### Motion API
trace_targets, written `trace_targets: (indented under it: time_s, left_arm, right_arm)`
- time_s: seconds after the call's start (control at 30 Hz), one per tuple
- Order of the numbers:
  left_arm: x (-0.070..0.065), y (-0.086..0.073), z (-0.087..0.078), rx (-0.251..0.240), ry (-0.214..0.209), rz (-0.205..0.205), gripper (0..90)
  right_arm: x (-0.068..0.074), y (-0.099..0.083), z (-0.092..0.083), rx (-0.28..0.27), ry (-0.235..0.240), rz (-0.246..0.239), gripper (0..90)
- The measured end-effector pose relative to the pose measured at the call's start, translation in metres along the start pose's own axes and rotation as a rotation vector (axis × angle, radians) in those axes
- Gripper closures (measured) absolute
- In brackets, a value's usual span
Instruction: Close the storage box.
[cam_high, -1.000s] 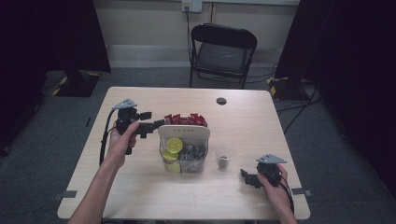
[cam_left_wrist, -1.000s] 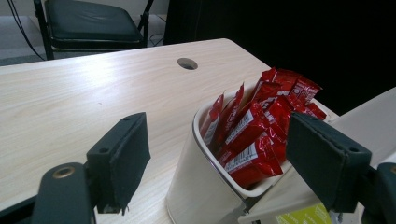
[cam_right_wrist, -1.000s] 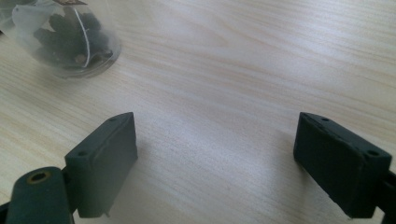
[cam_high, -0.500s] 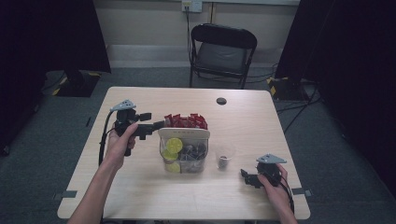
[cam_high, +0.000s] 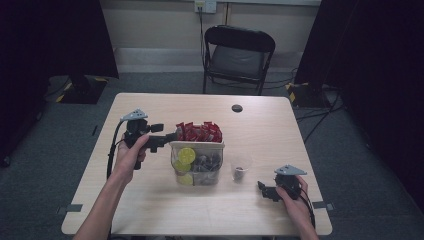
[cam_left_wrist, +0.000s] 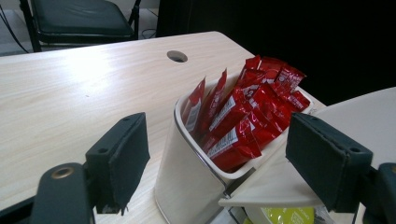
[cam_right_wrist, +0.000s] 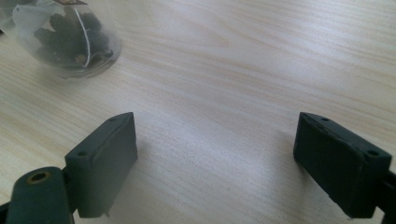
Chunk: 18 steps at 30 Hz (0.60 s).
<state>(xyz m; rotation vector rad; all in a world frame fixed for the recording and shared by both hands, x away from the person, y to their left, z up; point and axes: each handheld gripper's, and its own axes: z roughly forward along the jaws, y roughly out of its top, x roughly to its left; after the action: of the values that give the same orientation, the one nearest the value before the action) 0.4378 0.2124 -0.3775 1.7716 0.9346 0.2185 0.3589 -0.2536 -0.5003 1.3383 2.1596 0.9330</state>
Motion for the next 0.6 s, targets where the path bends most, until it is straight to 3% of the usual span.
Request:
trace_targets:
  time_s: [0.6]
  left_arm:
    - [-0.0036, -0.0063, 0.0024, 0.031, -0.003, 0.009, 20.1]
  right_arm:
    - [0.0000, 0.0000, 0.0000, 0.000, 0.000, 0.000, 12.9]
